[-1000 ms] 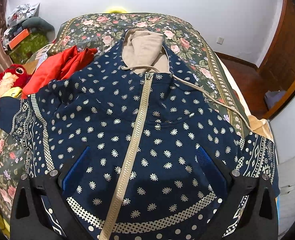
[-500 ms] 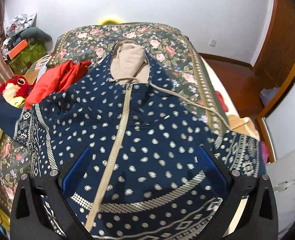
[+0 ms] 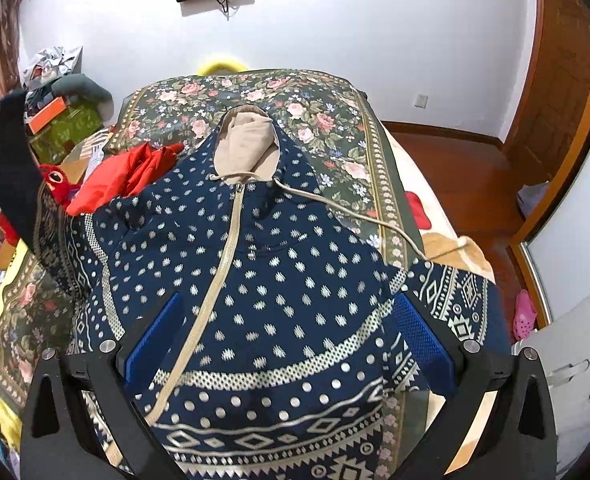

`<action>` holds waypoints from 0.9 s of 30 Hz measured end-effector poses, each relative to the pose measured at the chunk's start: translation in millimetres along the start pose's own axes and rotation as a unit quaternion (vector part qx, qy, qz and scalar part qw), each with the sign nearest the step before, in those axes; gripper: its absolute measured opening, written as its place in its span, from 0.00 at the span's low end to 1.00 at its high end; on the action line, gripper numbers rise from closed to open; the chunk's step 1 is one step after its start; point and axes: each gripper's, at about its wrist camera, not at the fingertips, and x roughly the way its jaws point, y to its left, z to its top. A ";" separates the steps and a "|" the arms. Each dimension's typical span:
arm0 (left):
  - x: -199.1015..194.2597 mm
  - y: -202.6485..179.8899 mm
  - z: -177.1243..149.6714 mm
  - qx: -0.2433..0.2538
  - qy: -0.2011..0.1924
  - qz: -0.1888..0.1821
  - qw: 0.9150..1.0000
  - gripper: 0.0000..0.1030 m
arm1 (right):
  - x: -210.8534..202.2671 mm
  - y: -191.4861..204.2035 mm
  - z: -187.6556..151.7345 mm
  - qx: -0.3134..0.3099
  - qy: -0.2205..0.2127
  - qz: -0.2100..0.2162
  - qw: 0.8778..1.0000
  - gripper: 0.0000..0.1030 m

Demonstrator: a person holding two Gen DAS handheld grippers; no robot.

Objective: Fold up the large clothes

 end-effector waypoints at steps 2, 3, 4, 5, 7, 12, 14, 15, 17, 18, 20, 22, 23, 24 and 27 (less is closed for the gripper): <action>5.1 -27.5 -4.9 0.013 0.007 -0.021 1.000 0.05 | -3.0 -4.8 -4.8 0.001 0.001 0.004 1.000 1.00; 10.9 -44.0 -8.4 0.021 0.014 -0.031 0.999 0.05 | -4.7 -7.9 -7.7 0.002 0.001 0.005 1.000 1.00; 14.9 -55.3 -11.3 0.027 0.020 -0.038 0.999 0.05 | -6.4 -10.2 -10.0 0.002 0.001 0.006 1.000 1.00; 22.0 -69.9 -16.2 0.035 0.029 -0.046 0.998 0.05 | -7.6 -13.3 -13.3 0.002 0.003 0.006 1.000 1.00; 36.7 -95.5 -29.3 0.045 0.051 -0.065 0.996 0.05 | -10.2 -18.8 -18.8 0.004 0.005 0.004 1.000 1.00; 75.4 -145.0 -77.9 0.069 0.116 -0.098 0.986 0.05 | -12.9 -36.5 -30.3 0.017 0.017 0.000 1.000 1.00; 90.6 -161.5 -100.6 0.075 0.147 -0.108 0.980 0.05 | -13.4 -43.4 -33.8 0.025 0.021 0.000 0.999 1.00; 97.7 -168.0 -112.4 0.076 0.163 -0.113 0.977 0.05 | -12.8 -46.9 -35.6 0.028 0.024 -0.001 0.999 1.00; 115.9 -180.8 -140.2 0.084 0.203 -0.120 0.968 0.05 | -11.4 -51.5 -38.1 0.034 0.029 -0.004 0.999 1.00; 124.0 -186.8 -155.3 0.091 0.222 -0.120 0.963 0.05 | -11.0 -53.9 -39.6 0.038 0.032 -0.005 0.999 1.00; 135.3 -198.3 -184.6 0.110 0.257 -0.119 0.953 0.05 | -10.4 -57.1 -42.4 0.044 0.035 -0.006 0.998 1.00; 143.9 -208.9 -211.0 0.131 0.286 -0.117 0.942 0.05 | -8.8 -60.2 -45.7 0.047 0.039 -0.007 0.998 1.00; 147.7 -213.5 -225.1 0.142 0.303 -0.119 0.935 0.05 | -7.6 -61.0 -46.8 0.047 0.041 -0.008 0.998 1.00; 152.6 -215.5 -235.6 0.151 0.316 -0.121 0.929 0.05 | -6.0 -61.8 -48.0 0.046 0.044 -0.010 0.998 1.00; 153.7 -224.7 -262.5 0.186 0.347 -0.118 0.912 0.05 | -3.1 -63.3 -50.5 0.044 0.051 -0.015 0.998 1.00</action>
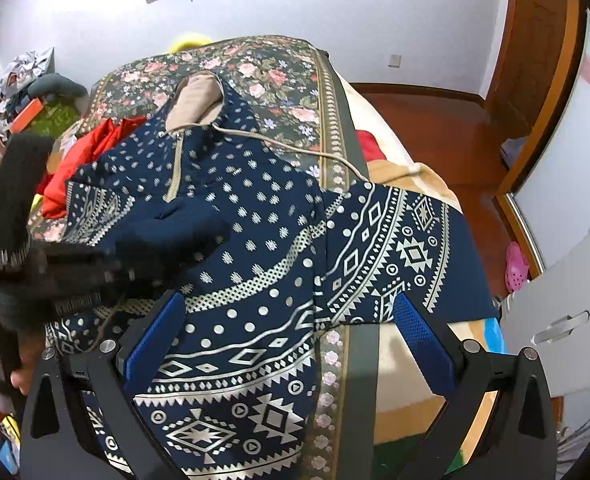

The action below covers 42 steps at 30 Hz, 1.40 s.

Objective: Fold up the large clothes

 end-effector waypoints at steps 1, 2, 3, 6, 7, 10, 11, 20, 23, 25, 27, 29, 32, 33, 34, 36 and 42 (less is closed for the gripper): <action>4.1 -5.0 -5.5 0.012 0.008 0.006 1.000 0.06 | 0.9 -0.2 -0.6 -0.001 0.002 -0.001 1.000 1.00; 6.2 -6.4 -6.3 0.018 0.013 0.009 1.000 0.08 | 1.8 0.0 -0.9 -0.002 0.003 -0.002 1.000 1.00; 6.1 -9.1 -9.5 0.026 0.017 0.011 0.999 0.09 | 1.8 0.6 -0.9 -0.003 0.004 -0.002 1.000 1.00; -4.1 -11.4 -14.2 0.038 0.015 0.006 0.999 0.27 | 1.8 3.0 0.4 -0.006 0.003 -0.004 1.000 1.00; -10.3 -11.3 -16.0 0.039 0.013 0.001 0.999 0.37 | 1.7 4.8 2.1 -0.008 0.002 -0.003 1.000 1.00; -32.8 -10.2 -20.9 0.045 -0.004 0.000 0.999 0.47 | 0.3 10.8 7.2 -0.013 -0.003 0.002 1.000 1.00; -42.7 -9.3 -22.3 0.050 -0.012 0.005 0.999 0.47 | -0.4 13.5 9.6 -0.015 -0.005 0.004 1.000 1.00; -122.3 47.3 -41.5 0.018 -0.108 0.087 0.990 0.68 | 2.5 58.0 30.2 -0.057 -0.019 0.024 0.998 1.00; -137.8 80.3 -49.2 -0.009 -0.125 0.119 0.985 0.75 | 12.2 78.4 32.4 -0.083 -0.010 0.027 0.996 1.00; -138.5 101.1 -54.2 -0.026 -0.129 0.139 0.982 0.79 | 21.8 96.0 32.1 -0.108 0.001 0.027 0.994 1.00; -138.4 123.0 -62.2 -0.043 -0.127 0.158 0.978 0.79 | 31.8 112.4 30.1 -0.135 0.008 0.025 0.991 1.00; -135.9 139.8 -72.3 -0.058 -0.119 0.171 0.976 0.79 | 41.6 124.6 28.4 -0.155 0.016 0.023 0.988 1.00; -126.2 161.2 -87.3 -0.077 -0.102 0.179 0.976 0.79 | 63.2 139.9 27.9 -0.168 0.037 0.023 0.985 0.98; -121.2 166.3 -91.0 -0.080 -0.096 0.181 0.976 0.79 | 72.5 143.8 28.4 -0.166 0.053 0.025 0.984 0.98; -114.8 173.7 -96.9 -0.084 -0.086 0.184 0.975 0.79 | 77.6 147.0 28.9 -0.165 0.061 0.027 0.984 0.96; -105.2 179.9 -105.4 -0.089 -0.074 0.190 0.975 0.79 | 90.9 155.0 29.3 -0.171 0.073 0.034 0.982 0.94; -81.5 207.4 -126.5 -0.109 -0.039 0.194 0.974 0.79 | 125.8 171.6 31.1 -0.207 0.106 0.016 0.973 0.84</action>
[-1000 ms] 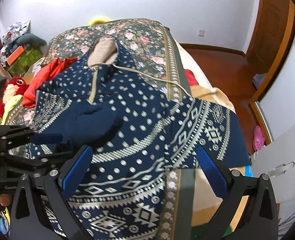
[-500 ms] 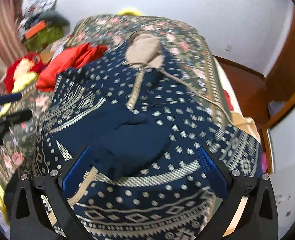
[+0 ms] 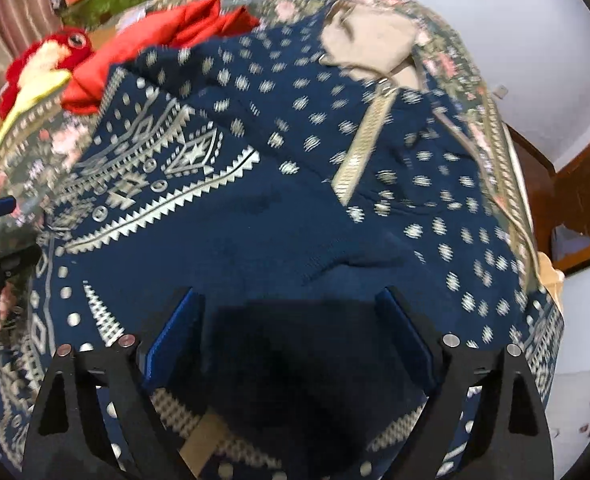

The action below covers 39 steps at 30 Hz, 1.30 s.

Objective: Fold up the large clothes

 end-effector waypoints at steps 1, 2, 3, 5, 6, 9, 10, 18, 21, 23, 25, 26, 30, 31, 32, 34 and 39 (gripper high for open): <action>2.5 2.5 -1.1 -0.003 0.002 -0.003 1.000 0.79 | 3.5 0.4 1.1 -0.004 0.002 0.000 1.000 0.80; 5.3 5.3 -1.9 -0.006 0.003 -0.005 1.000 0.79 | 8.9 0.8 2.6 -0.007 0.003 -0.002 1.000 0.79; 7.8 8.2 -2.4 -0.009 0.003 -0.007 1.000 0.79 | 12.0 -0.3 4.1 -0.001 0.001 0.004 1.000 0.77; 12.6 13.2 -1.6 -0.016 0.003 -0.005 1.000 0.79 | 13.3 -4.2 6.1 0.015 -0.004 0.008 1.000 0.67; 15.5 15.5 -1.2 -0.020 0.003 -0.003 1.000 0.79 | 13.3 -6.0 7.1 0.021 -0.005 0.005 1.000 0.59; 23.8 20.6 1.1 -0.029 0.003 -0.003 1.000 0.78 | 11.1 -11.9 9.1 0.027 -0.010 -0.008 1.000 0.34; 25.9 22.1 2.0 -0.032 0.001 -0.004 0.999 0.77 | 11.7 -13.3 13.3 0.027 -0.012 -0.006 1.000 0.28; 34.3 23.9 9.4 -0.043 -0.006 0.010 0.999 0.72 | -36.9 -44.6 9.4 0.074 -0.082 0.011 0.994 0.18; 38.2 27.4 13.8 -0.048 -0.005 0.028 0.998 0.72 | -71.3 -60.7 3.7 0.095 -0.123 0.003 0.988 0.17; 40.0 30.1 15.8 -0.054 -0.004 0.035 0.998 0.72 | -91.3 -71.5 -0.9 0.105 -0.148 -0.006 0.983 0.17; 40.3 31.1 16.8 -0.061 -0.002 0.042 0.997 0.72 | -107.8 -87.2 -6.9 0.117 -0.169 -0.011 0.979 0.17; 40.3 32.6 16.8 -0.063 -0.002 0.045 0.997 0.72 | -114.6 -92.5 -11.0 0.123 -0.176 -0.013 0.977 0.17; 36.9 33.0 14.6 -0.077 -0.004 0.059 0.995 0.72 | -123.2 -112.7 -30.1 0.151 -0.183 -0.013 0.971 0.17; 36.1 34.2 14.6 -0.085 -0.005 0.060 0.995 0.72 | -121.6 -115.8 -33.1 0.156 -0.180 -0.014 0.971 0.17; 35.3 35.8 14.5 -0.092 -0.006 0.062 0.994 0.72 | -118.1 -119.3 -40.0 0.161 -0.173 -0.019 0.971 0.17; 33.9 37.6 13.2 -0.103 -0.007 0.061 0.993 0.72 | -109.8 -126.2 -53.2 0.174 -0.157 -0.012 0.972 0.17; 34.0 38.2 12.2 -0.110 -0.009 0.075 0.991 0.72 | -83.3 -145.2 -88.1 0.226 -0.113 0.017 0.967 0.17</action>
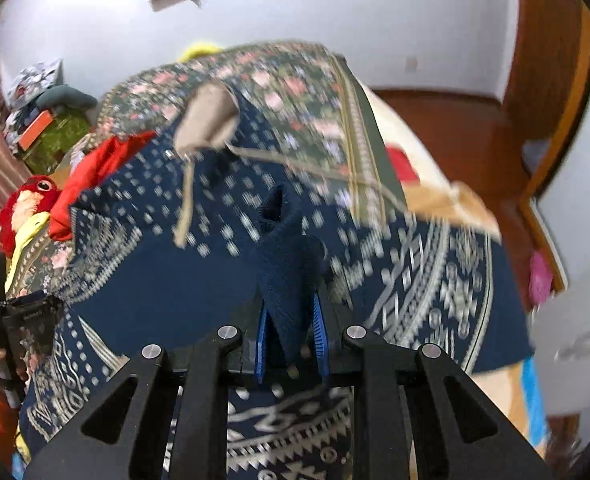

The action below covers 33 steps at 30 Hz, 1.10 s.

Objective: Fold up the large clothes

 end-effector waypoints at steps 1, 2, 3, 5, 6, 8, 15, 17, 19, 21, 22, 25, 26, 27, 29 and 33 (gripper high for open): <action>0.2 -1.8 -0.9 0.002 0.000 0.004 1.000 0.72 | 1.8 -4.4 -3.6 0.008 0.006 0.002 1.000 0.17; -0.5 -4.2 -2.2 0.005 -0.001 0.008 1.000 0.72 | 6.4 -10.3 -8.9 0.018 0.017 0.003 1.000 0.17; -0.7 -5.8 -3.7 0.008 -0.001 0.013 1.000 0.72 | 7.8 -14.2 -12.5 0.026 0.024 0.003 0.999 0.17; -1.9 -10.1 -6.5 0.016 0.000 0.019 1.000 0.72 | 13.6 -25.5 -21.0 0.054 0.040 0.004 0.998 0.17; -1.9 -10.5 -7.0 0.019 0.001 0.021 1.000 0.72 | 15.9 -31.7 -24.9 0.072 0.048 0.012 0.996 0.17; -2.6 -11.0 -7.6 0.025 0.003 0.023 0.999 0.72 | 16.5 -40.8 -30.3 0.096 0.057 0.024 0.993 0.17; -18.5 -7.3 -14.5 0.038 0.009 0.016 0.999 0.72 | 7.2 -54.2 -39.3 0.120 0.072 0.021 0.990 0.37; -29.0 -7.6 -16.2 0.042 0.005 0.011 0.999 0.72 | -1.1 -57.6 -37.9 0.121 0.064 0.015 0.991 0.44; -42.2 -9.8 -16.0 0.048 -0.003 0.005 0.999 0.72 | -9.8 -62.0 -34.6 0.122 0.053 0.012 0.991 0.51; -54.9 -13.6 -12.8 0.055 -0.015 0.000 0.998 0.72 | -19.9 -66.8 -30.1 0.127 0.040 0.011 0.991 0.54; -63.0 -17.0 -10.4 0.059 -0.023 -0.003 0.998 0.72 | -23.5 -68.5 -27.9 0.130 0.035 0.012 0.991 0.56; -85.1 -29.5 -1.4 0.069 -0.048 -0.016 0.996 0.72 | -41.3 -78.6 -19.2 0.145 0.010 0.019 0.989 0.57; -90.3 -33.2 1.5 0.071 -0.054 -0.022 0.996 0.73 | -46.7 -82.2 -17.0 0.150 0.002 0.022 0.988 0.57; -99.2 -40.2 5.0 0.075 -0.064 -0.030 0.995 0.73 | -53.0 -87.0 -14.8 0.156 -0.007 0.025 0.987 0.58; -113.9 -52.6 11.4 0.082 -0.081 -0.046 0.992 0.78 | -63.0 -94.0 -11.7 0.165 -0.024 0.026 0.986 0.61; -136.2 -81.6 21.3 0.099 -0.109 -0.077 0.986 0.81 | -76.0 -111.1 -11.2 0.185 -0.051 0.017 0.981 0.67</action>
